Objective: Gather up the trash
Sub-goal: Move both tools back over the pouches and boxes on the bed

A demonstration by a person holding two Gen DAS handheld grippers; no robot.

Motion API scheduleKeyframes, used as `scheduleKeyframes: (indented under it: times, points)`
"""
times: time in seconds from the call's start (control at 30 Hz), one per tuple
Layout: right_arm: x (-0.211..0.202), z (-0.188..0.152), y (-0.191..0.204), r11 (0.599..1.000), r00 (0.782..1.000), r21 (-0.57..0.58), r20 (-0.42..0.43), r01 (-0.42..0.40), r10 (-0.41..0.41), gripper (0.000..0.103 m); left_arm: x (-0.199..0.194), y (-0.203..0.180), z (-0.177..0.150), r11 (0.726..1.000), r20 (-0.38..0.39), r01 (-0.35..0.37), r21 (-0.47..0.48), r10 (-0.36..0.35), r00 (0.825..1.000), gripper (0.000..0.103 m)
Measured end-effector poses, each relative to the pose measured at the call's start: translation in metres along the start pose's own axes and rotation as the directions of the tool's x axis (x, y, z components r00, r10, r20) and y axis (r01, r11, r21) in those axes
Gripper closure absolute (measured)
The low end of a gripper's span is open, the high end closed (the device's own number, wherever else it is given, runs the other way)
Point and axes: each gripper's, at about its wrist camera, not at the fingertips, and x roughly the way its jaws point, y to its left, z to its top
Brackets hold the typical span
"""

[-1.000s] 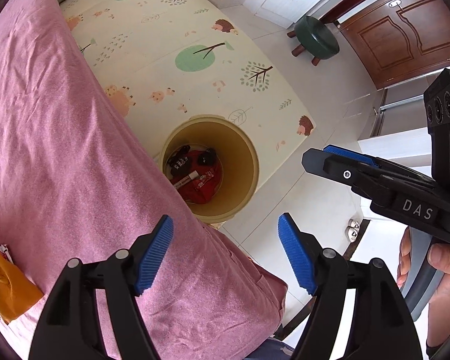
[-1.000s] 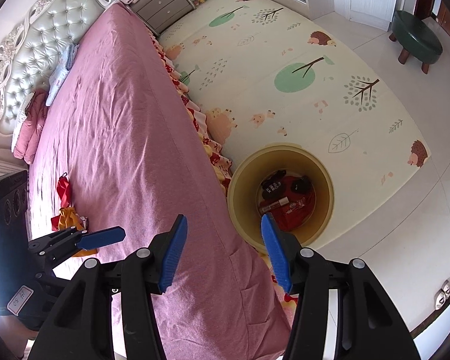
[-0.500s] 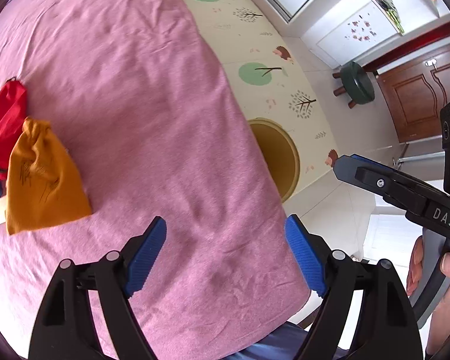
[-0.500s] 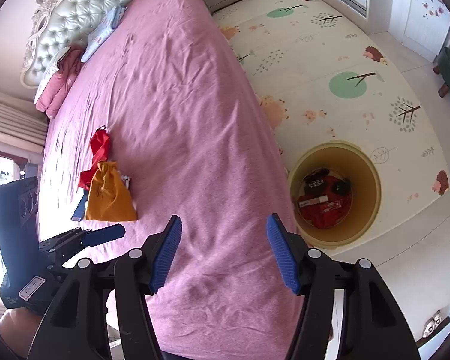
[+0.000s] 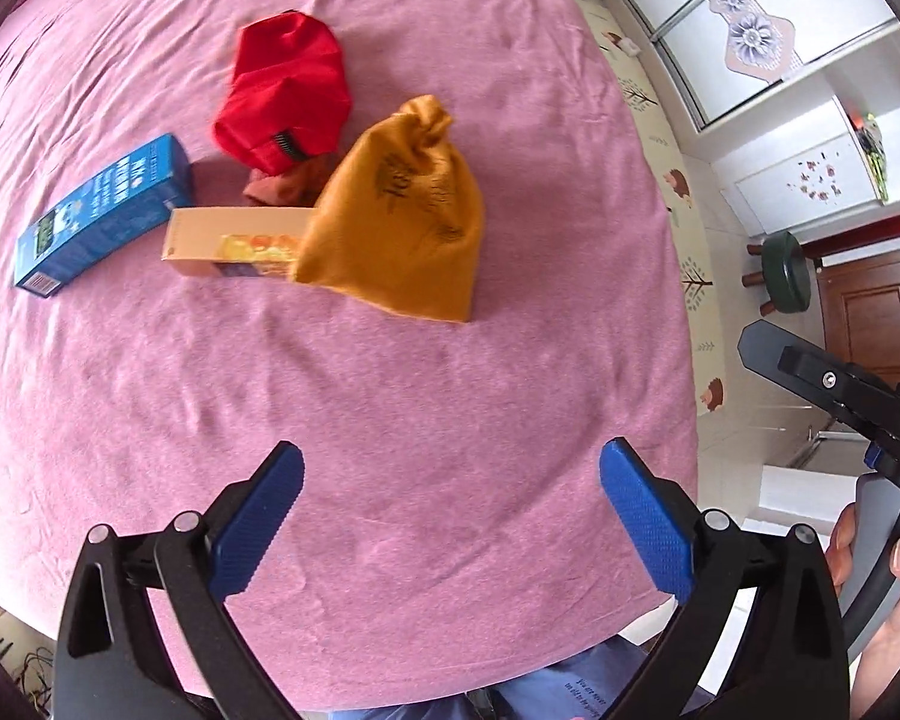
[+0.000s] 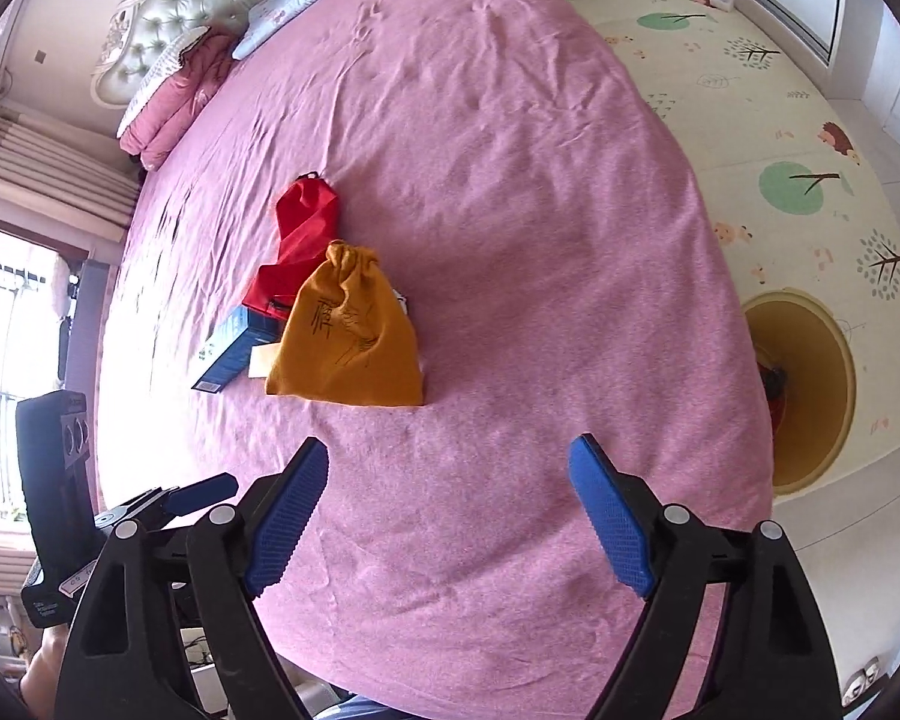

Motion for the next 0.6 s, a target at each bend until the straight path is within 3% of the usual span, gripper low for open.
scheduleKeyframes:
  times: [0.23,0.6]
  points:
    - [0.038,0.017,0.045,0.999,1.0,-0.041,-0.028,0.009,-0.01,0.021,-0.008,0.057,0.009,0.997,0.013,-0.003,-0.081,0.004,1.0,0.004]
    - [0.098,0.047,0.089,0.999,0.995,-0.054,-0.099,0.008,-0.014,0.022,0.003,0.104,0.046,0.992,0.014,0.018,-0.121,-0.016,1.0,0.004]
